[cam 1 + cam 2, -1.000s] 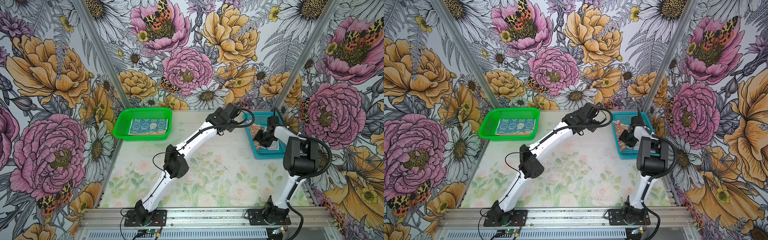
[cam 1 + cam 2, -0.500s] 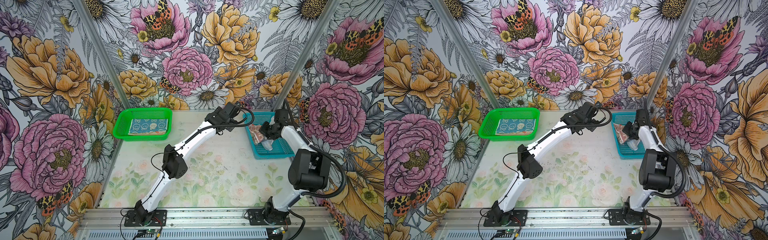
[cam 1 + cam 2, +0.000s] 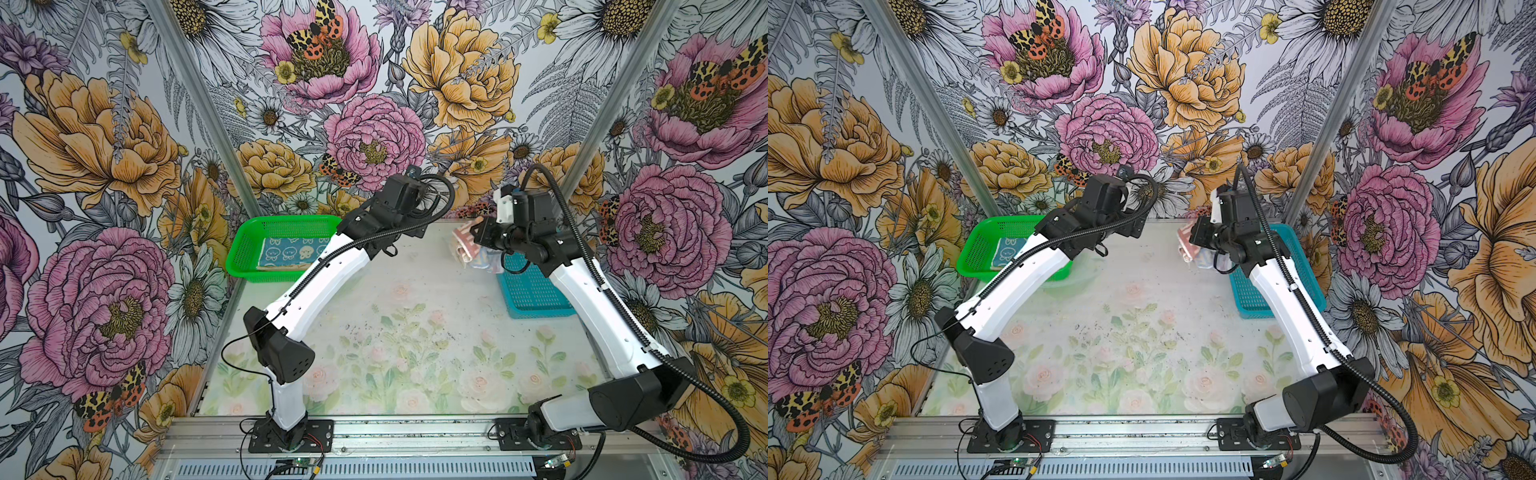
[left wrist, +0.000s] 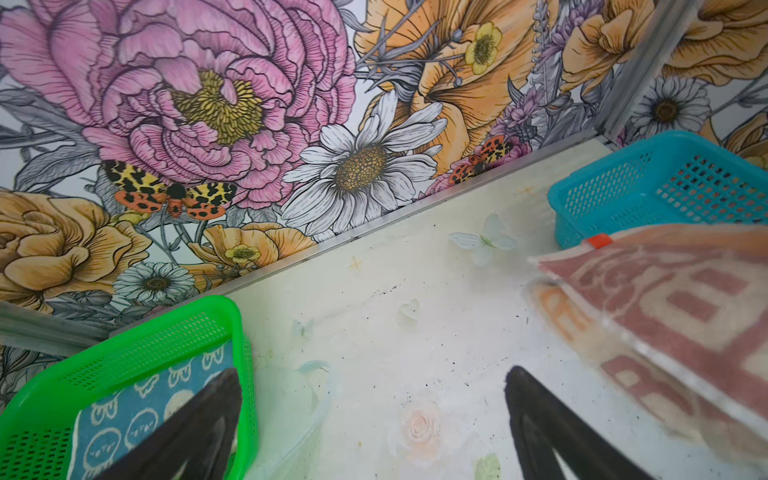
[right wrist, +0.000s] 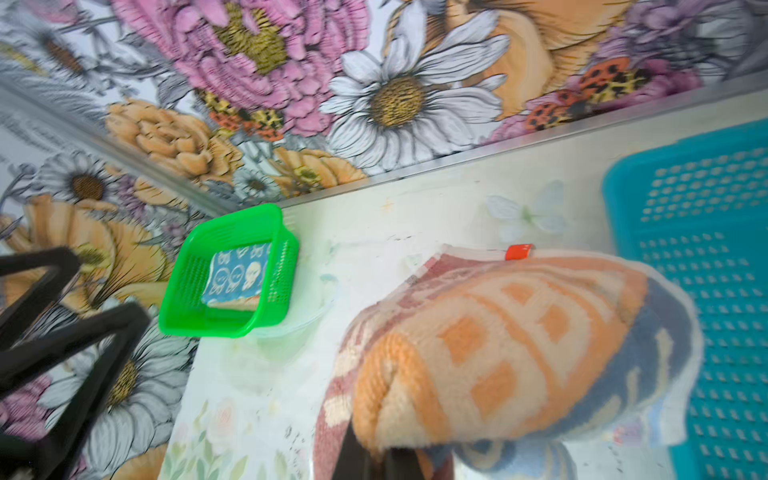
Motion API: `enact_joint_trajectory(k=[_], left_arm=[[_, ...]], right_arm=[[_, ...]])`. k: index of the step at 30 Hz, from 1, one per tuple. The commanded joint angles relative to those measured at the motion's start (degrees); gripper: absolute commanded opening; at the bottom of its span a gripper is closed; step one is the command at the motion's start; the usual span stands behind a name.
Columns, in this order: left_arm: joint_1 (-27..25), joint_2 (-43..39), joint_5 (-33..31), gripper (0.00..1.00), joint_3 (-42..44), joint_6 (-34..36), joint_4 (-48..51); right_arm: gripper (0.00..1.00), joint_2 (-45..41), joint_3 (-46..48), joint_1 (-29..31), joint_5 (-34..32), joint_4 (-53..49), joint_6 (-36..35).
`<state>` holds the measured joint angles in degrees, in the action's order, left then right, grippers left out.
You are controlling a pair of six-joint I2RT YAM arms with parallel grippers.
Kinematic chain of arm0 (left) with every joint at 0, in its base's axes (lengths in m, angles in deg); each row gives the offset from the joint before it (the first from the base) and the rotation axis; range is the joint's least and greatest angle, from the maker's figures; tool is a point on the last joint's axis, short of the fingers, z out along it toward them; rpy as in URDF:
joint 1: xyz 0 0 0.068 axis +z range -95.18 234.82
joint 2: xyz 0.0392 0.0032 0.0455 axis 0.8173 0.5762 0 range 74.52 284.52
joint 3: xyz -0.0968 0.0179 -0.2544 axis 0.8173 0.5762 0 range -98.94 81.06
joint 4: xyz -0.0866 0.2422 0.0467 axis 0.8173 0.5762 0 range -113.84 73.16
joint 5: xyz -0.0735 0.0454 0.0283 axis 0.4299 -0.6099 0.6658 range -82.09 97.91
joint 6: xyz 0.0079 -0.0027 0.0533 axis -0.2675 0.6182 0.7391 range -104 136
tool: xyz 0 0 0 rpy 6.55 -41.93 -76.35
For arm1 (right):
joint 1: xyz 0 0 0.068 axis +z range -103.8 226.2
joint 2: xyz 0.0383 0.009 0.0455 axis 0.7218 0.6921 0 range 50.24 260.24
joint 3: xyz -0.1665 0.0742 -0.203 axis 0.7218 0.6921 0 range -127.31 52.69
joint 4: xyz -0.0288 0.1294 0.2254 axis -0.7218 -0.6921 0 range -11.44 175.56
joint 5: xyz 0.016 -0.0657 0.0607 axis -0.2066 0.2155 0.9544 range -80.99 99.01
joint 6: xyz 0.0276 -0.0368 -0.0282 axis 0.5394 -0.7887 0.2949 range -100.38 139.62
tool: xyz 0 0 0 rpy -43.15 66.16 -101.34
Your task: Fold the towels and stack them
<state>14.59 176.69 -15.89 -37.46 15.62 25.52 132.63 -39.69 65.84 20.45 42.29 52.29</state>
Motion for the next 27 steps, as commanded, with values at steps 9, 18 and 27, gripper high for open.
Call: enact_joint_trajectory(k=[9, 18, 27], left_arm=[[9.6, -18.0, 9.9, 0.99, 27.9, -12.8, -7.8], [15.0, -22.3, 20.6, 0.99, 44.5, -21.4, -12.2], [21.1, -24.8, 26.2, 0.99, 53.0, -25.8, -15.6]], right_arm=[[0.46, 16.5, -1.2, 3.1, 2.3, -0.8, 2.7], [0.81, 17.3, 5.9, 7.4, -2.1, -0.8, 1.4], [0.81, 23.8, 11.3, 20.4, 0.3, 5.0, 6.3]])
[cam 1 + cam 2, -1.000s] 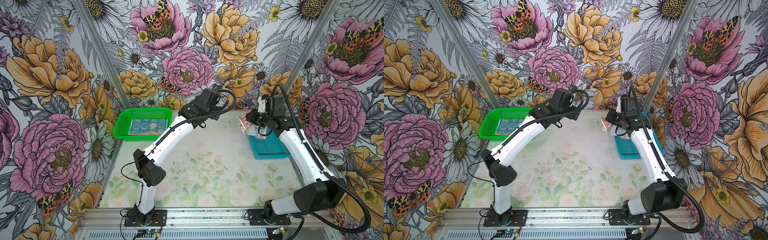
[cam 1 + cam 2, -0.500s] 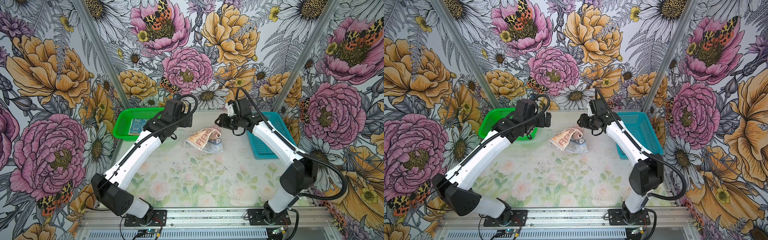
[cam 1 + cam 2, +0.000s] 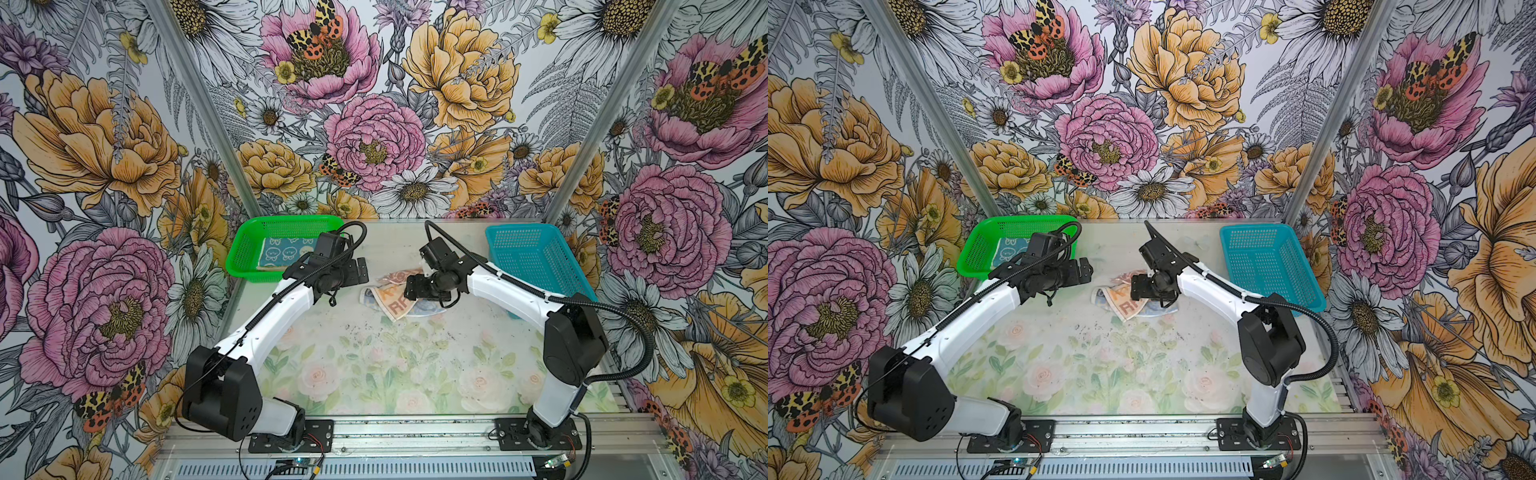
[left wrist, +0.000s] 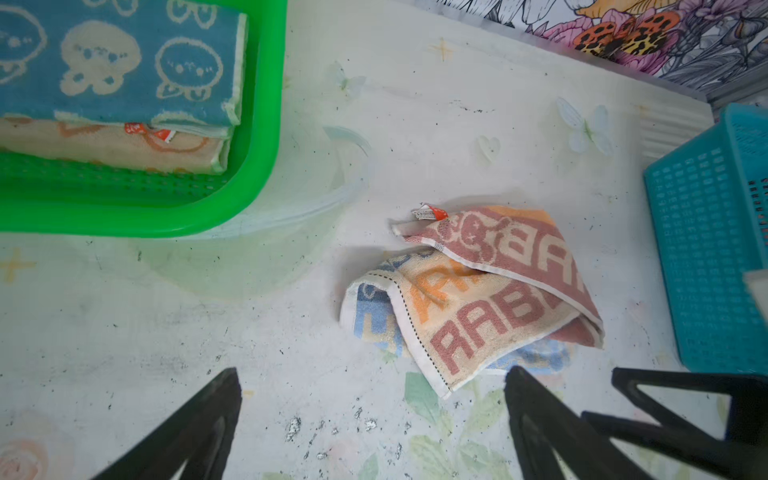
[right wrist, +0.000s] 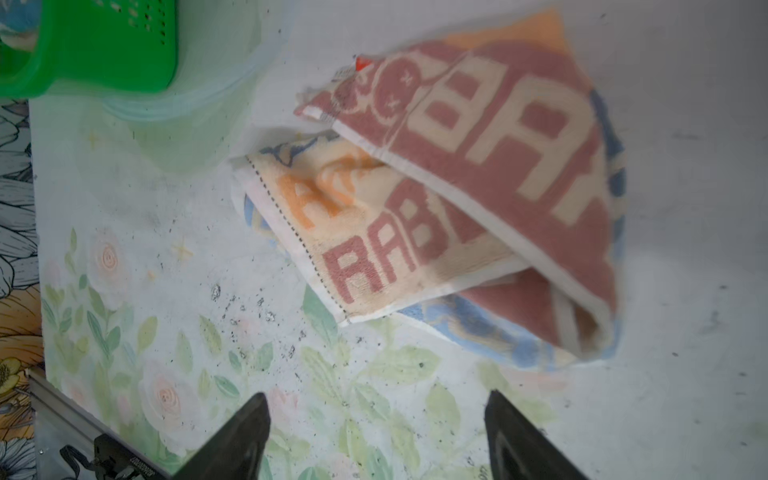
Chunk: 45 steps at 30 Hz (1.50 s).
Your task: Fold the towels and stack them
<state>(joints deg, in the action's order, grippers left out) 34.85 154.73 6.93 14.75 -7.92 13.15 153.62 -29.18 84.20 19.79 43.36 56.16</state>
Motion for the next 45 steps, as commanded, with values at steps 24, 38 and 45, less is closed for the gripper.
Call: enact_joint_trajectory(k=[24, 38, 45], left_arm=[[6.1, -9.0, 7.2, 0.99, 8.4, -2.7, -3.7], [6.0, -8.8, 7.9, 0.99, 9.9, -2.4, -4.1], [5.6, -8.8, 7.8, 0.99, 10.3, -1.9, -4.1]], right_arm=[[0.49, 19.7, -10.0, 10.1, -11.5, 0.3, 1.0], [0.07, 21.9, -11.0, 10.8, -15.9, -3.2, 1.3], [0.0, 10.7, -8.8, 8.9, -14.9, -5.0, 1.1]])
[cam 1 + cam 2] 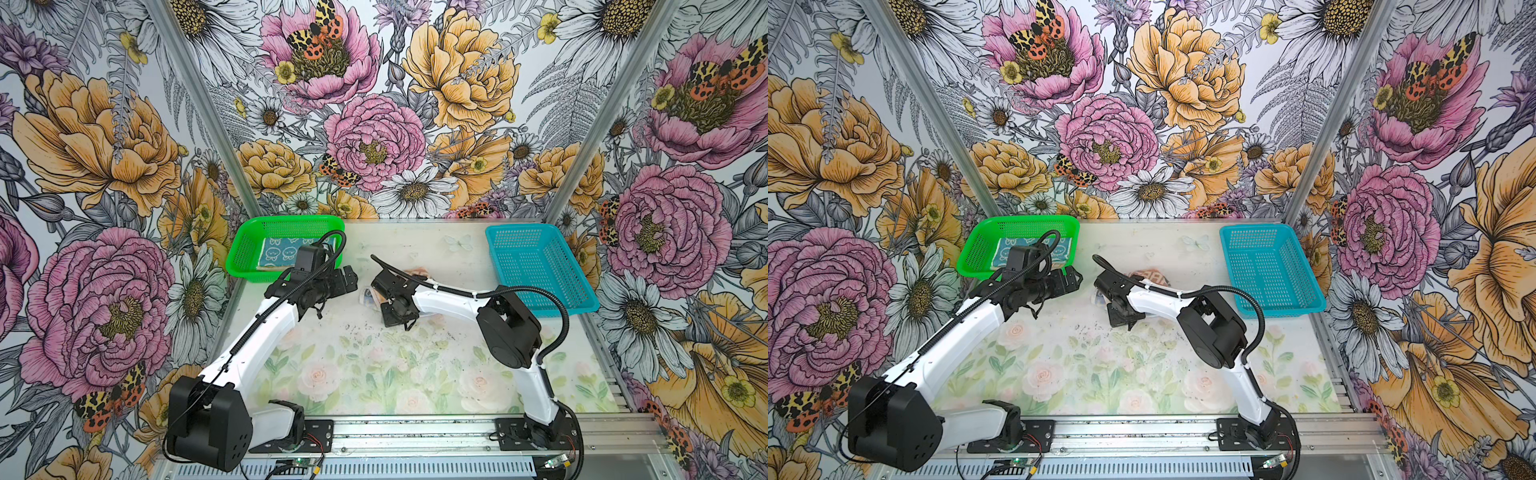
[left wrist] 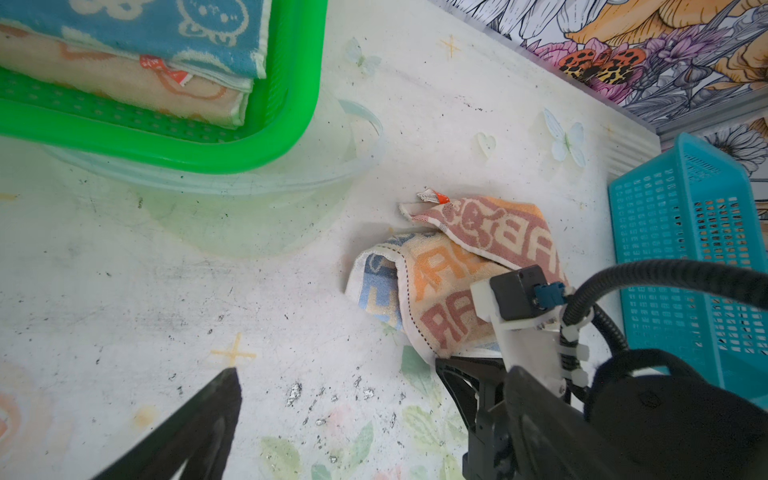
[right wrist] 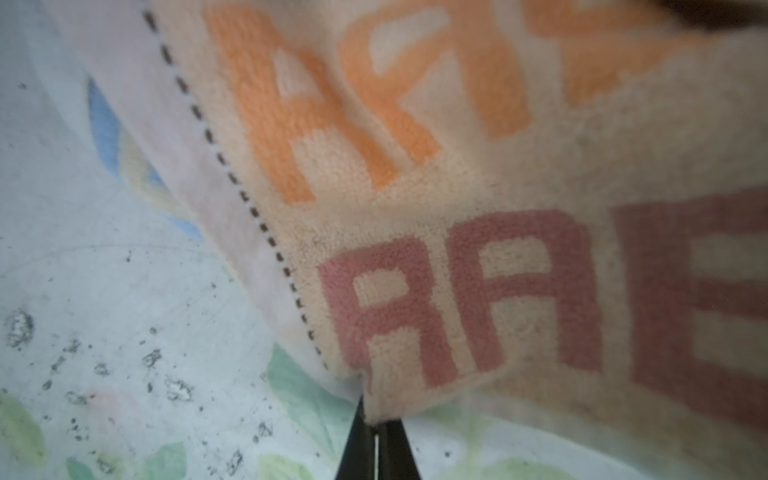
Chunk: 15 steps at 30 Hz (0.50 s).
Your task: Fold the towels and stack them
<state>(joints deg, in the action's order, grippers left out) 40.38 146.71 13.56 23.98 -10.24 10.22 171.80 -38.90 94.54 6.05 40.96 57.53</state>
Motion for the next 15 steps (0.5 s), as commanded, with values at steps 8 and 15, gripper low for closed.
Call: enact_joint_trajectory(k=[8, 15], left_arm=[[-6.1, 2.7, -0.1, 0.99, -0.8, 0.8, -1.1], [-12.6, 8.0, -2.3, 0.99, -3.6, 0.4, -1.2]], right_arm=[[0.0, -26.7, 13.4, -11.9, -0.3, -4.4, -2.7], [0.0, -40.7, 31.7, -23.5, 0.1, -4.4, -4.6]])
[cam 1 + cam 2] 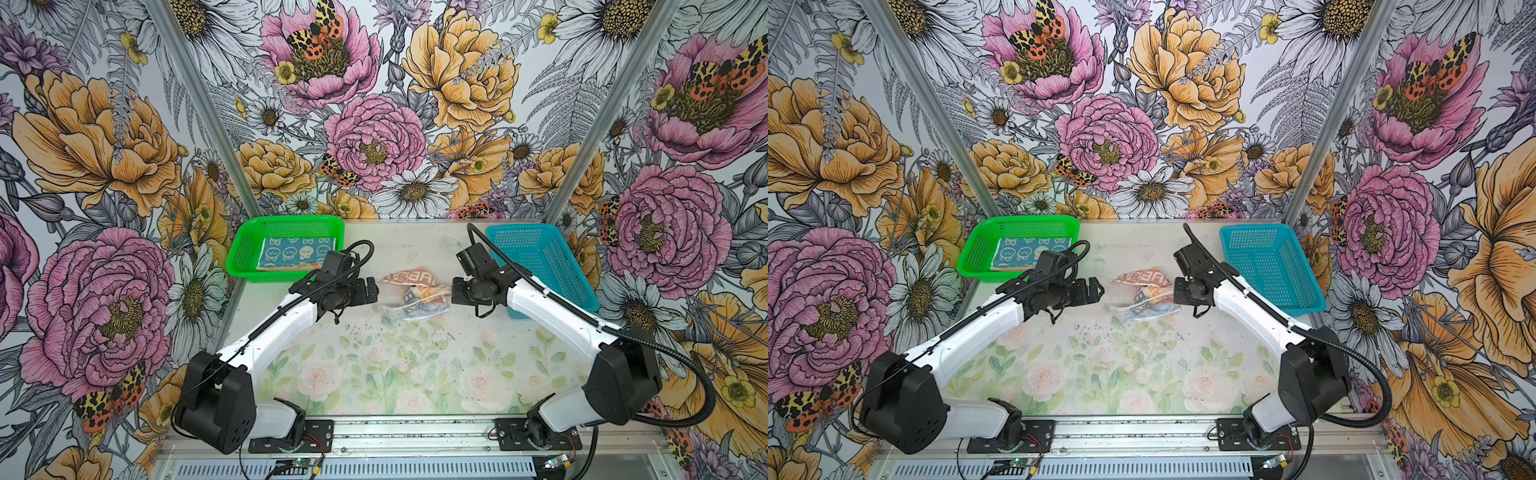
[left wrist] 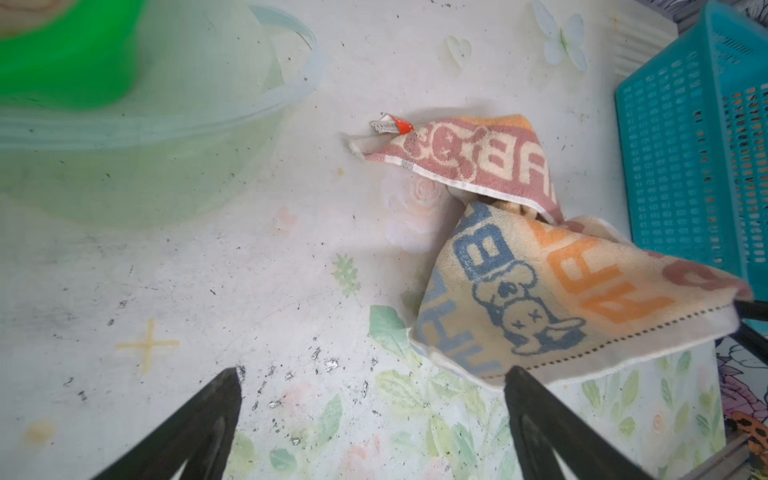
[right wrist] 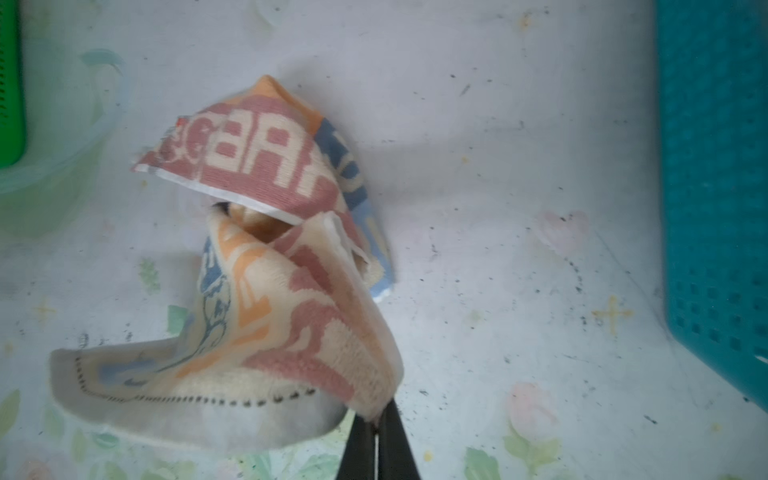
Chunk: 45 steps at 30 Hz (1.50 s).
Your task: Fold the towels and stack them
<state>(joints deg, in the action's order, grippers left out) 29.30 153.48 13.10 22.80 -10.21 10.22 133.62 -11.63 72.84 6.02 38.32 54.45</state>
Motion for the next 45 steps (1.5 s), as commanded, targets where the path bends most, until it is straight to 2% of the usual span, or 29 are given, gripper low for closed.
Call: enact_joint_trajectory(k=[1, 10, 14, 18, 27, 32, 39, 45], left_arm=[[-2.4, 2.3, -2.0, 0.99, -2.9, 0.2, -1.2], [-9.9, 11.1, 2.0, 0.99, -6.6, -0.6, -1.4], [-14.3, 13.4, 6.7, 0.99, -6.7, 0.6, -1.5], [-20.3, 15.6, 6.9, 0.99, -8.0, 3.9, 1.4], [-27.8, 21.3, 5.5, 0.8, -10.2, 5.0, 6.3], [-28.5, 24.0, 3.3, 0.66, -11.9, 5.0, 8.4], [-30.2, 28.6, 0.2, 0.6, -14.0, 4.5, 10.5], [-31.6, 31.4, -1.7, 0.5, -15.8, 4.0, 11.7]], right_arm=[[0.0, -4.2, 6.8, -2.9, 0.0, -1.7, -1.7], [0.0, -6.2, 17.5, -6.5, 0.2, 0.4, -2.4], [0.0, -5.1, 18.4, -7.3, 1.5, 2.1, -2.7], [0.0, -4.1, 17.5, -7.6, 2.1, 2.8, -2.9], [0.0, -3.6, 16.9, -8.3, 3.6, 4.3, -2.8], [0.0, -4.4, 17.6, -8.3, 4.0, 4.7, -2.6], [0.0, -5.3, 18.6, -8.3, 4.4, 5.1, -2.6], [0.0, -5.6, 19.1, -8.5, 4.6, 5.5, -2.6]])
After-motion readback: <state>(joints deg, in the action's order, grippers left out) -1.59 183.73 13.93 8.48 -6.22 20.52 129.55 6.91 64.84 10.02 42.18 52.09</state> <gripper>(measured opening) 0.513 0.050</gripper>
